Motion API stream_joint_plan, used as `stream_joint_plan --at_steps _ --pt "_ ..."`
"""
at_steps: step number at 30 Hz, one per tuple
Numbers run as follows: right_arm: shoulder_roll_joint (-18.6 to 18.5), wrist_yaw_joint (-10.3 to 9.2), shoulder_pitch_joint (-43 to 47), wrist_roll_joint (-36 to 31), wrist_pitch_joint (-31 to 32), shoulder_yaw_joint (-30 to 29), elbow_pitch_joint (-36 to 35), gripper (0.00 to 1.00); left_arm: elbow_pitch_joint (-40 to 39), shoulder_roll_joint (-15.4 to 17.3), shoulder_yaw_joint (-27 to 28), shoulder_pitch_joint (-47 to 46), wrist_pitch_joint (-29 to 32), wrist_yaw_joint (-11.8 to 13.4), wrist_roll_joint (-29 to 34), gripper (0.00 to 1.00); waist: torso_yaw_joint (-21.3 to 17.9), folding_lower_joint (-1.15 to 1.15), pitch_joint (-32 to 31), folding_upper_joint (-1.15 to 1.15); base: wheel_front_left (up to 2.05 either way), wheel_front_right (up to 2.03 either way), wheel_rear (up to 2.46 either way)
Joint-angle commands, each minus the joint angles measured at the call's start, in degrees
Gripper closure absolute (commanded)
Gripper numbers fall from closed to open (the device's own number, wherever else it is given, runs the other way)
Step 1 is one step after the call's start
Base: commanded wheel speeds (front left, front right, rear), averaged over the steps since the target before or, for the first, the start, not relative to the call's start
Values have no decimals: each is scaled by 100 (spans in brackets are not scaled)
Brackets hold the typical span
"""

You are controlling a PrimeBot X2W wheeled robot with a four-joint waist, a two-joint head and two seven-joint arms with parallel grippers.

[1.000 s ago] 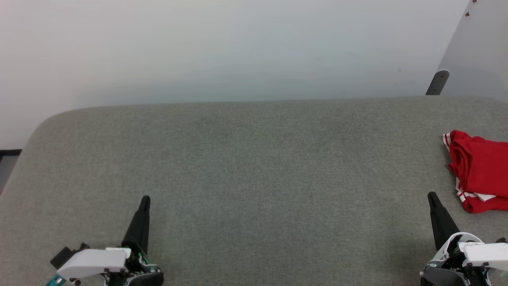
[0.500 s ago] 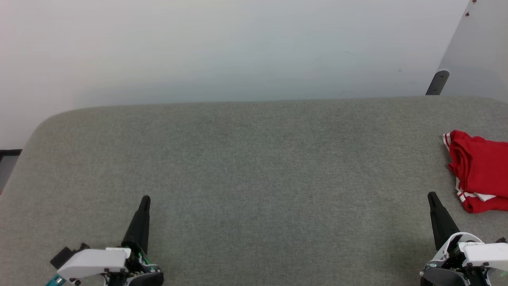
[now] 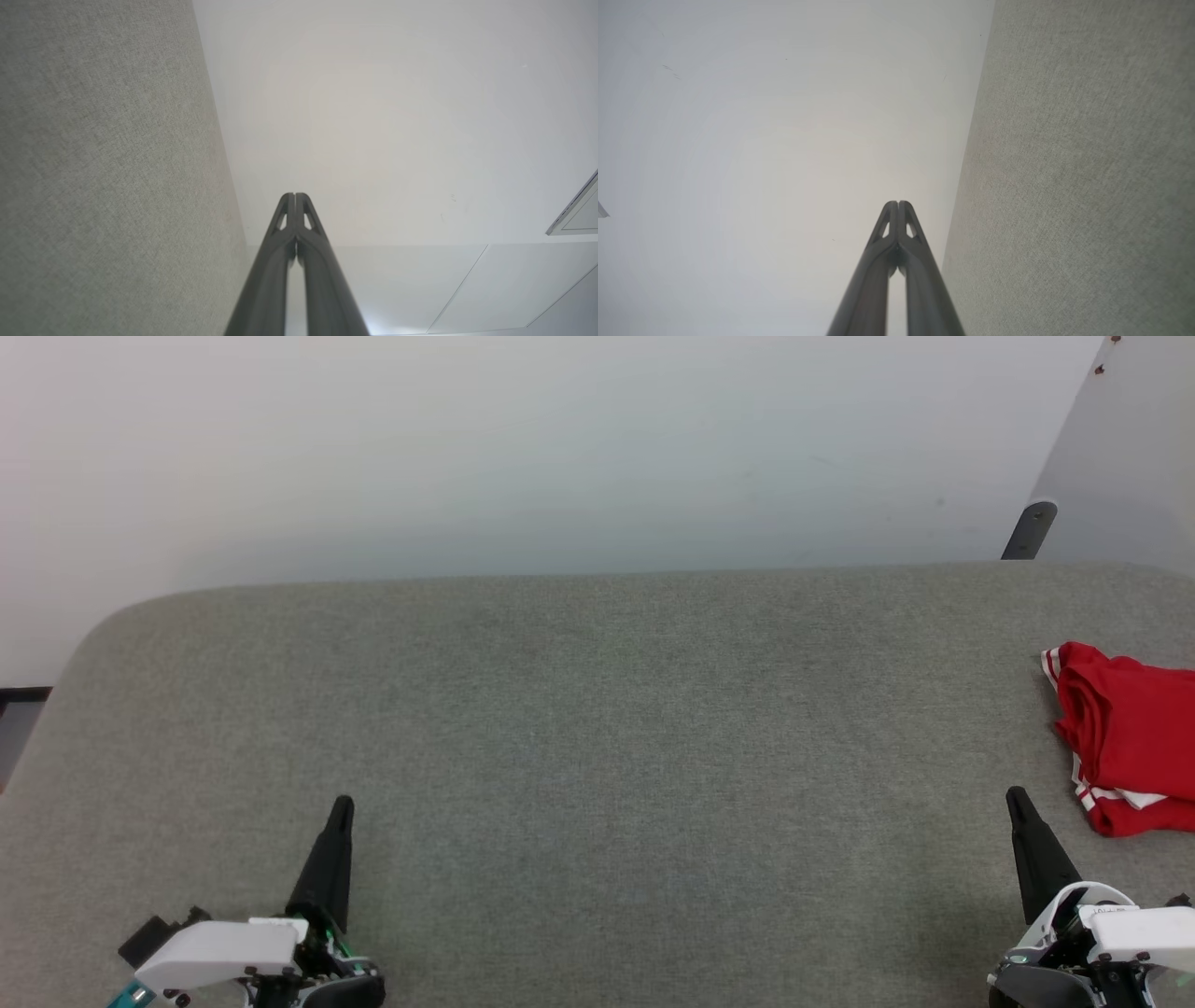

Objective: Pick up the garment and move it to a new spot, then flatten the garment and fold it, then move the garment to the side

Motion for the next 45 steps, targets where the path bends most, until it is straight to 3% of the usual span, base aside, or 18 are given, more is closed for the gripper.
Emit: stream_joint_plan --at_steps 1,45 --pt "21 2 -14 20 13 3 -16 100 7 -3 15 -51 16 -32 -16 100 0 0 0 0 0 0 0" --pt "21 2 -14 21 12 4 -16 100 5 -3 13 -51 15 -33 -17 100 0 0 0 0 0 0 0"
